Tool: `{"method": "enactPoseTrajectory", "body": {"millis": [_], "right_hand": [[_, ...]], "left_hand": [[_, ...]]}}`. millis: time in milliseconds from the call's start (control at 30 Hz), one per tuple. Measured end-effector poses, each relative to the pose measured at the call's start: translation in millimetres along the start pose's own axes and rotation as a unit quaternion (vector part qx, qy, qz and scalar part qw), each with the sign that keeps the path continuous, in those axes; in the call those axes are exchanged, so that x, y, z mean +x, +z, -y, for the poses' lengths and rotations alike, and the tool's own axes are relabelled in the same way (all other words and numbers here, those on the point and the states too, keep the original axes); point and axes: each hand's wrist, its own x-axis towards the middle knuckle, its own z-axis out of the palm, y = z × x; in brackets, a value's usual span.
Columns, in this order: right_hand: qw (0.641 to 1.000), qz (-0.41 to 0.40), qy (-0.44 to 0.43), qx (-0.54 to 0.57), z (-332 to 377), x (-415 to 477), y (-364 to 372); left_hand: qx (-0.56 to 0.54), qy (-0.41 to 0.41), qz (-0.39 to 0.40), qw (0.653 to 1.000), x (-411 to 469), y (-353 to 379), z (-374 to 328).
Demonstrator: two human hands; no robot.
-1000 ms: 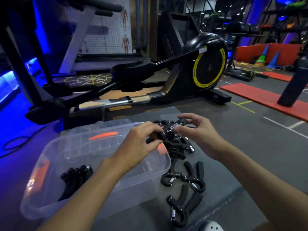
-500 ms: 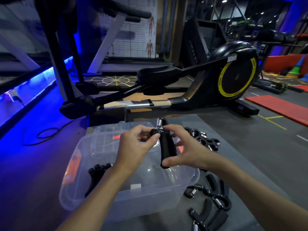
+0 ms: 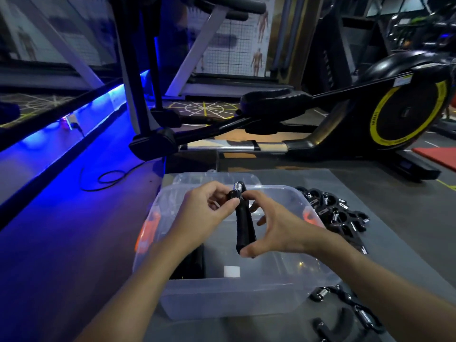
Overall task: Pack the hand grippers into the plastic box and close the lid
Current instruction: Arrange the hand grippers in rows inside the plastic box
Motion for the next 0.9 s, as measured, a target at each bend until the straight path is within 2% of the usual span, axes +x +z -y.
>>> {"method": "enactPoseTrajectory", "body": {"millis": [133,367,600,900], "right_hand": [[1.000,0.015,0.012,0.009,-9,20,14],[0.990,0.097,0.083,0.062,-31,57,38],[0.970,0.175,0.128,0.115,-54,90,77],[0.951,0.215,0.144,0.172,-81,113,111]], "left_hand": [[0.081,-0.017,-0.008,0.997,7,-30,27],[0.196,-0.045,-0.004,0.980,8,-72,55],[0.218,-0.082,-0.022,0.972,-5,-69,99],[0.229,-0.066,-0.011,0.971,-4,-66,109]]}}
